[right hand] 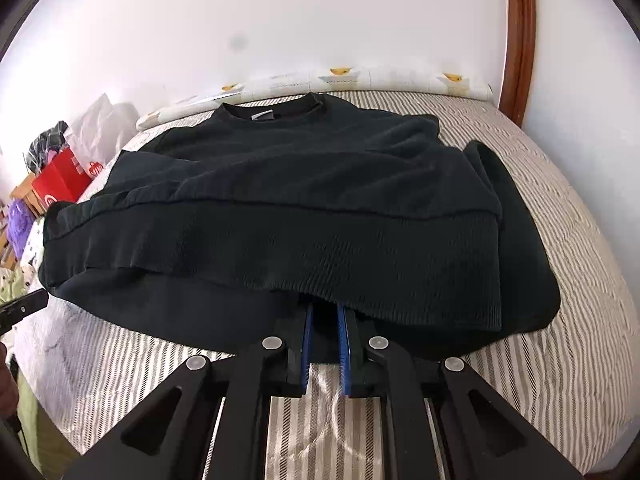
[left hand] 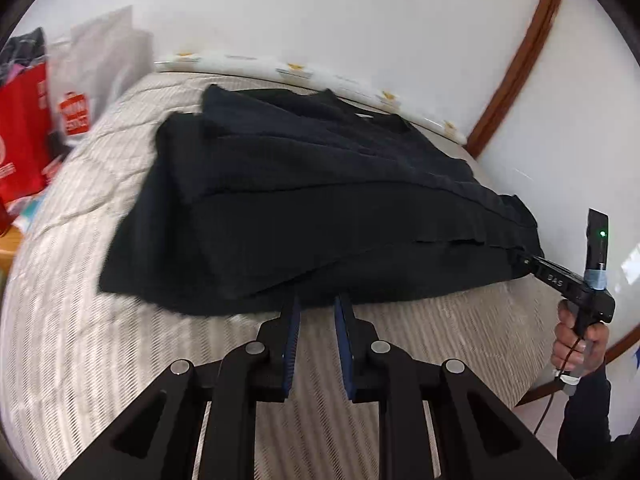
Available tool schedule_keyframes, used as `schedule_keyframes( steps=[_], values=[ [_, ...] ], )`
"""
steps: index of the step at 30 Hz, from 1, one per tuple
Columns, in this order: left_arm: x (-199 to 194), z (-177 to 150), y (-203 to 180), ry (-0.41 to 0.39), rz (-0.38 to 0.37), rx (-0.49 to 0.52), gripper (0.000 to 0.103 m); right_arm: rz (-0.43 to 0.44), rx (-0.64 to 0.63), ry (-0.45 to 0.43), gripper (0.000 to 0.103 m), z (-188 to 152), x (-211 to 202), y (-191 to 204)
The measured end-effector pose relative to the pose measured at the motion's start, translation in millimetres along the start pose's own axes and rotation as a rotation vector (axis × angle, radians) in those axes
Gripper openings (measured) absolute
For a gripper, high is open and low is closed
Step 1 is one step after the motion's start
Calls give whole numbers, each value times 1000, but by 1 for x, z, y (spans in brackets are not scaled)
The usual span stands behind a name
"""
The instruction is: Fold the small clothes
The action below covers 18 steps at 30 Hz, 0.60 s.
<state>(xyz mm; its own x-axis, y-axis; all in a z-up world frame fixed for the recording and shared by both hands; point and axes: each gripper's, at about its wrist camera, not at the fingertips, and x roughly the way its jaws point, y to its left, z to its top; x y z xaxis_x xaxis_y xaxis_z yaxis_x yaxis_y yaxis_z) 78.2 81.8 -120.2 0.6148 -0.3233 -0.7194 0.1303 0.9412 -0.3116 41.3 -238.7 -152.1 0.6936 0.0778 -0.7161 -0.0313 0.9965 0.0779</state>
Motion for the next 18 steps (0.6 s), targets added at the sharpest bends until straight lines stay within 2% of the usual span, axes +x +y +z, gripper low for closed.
schedule_keyframes(
  steps=[6, 8, 10, 14, 18],
  values=[
    [16, 10, -10, 6, -26, 7, 17, -22, 1, -4, 11, 5, 4, 2],
    [24, 11, -10, 26, 4, 14, 17, -27, 1, 2, 11, 5, 8, 3],
    [33, 8, -6, 65, 2, -3, 17, -33, 4, 10, 11, 5, 11, 3],
    [33, 5, -8, 65, 8, 23, 17, -43, -7, 3, 11, 4, 11, 5],
    [38, 15, -2, 73, -10, -25, 17, -54, -4, 7, 11, 7, 14, 8]
  ],
)
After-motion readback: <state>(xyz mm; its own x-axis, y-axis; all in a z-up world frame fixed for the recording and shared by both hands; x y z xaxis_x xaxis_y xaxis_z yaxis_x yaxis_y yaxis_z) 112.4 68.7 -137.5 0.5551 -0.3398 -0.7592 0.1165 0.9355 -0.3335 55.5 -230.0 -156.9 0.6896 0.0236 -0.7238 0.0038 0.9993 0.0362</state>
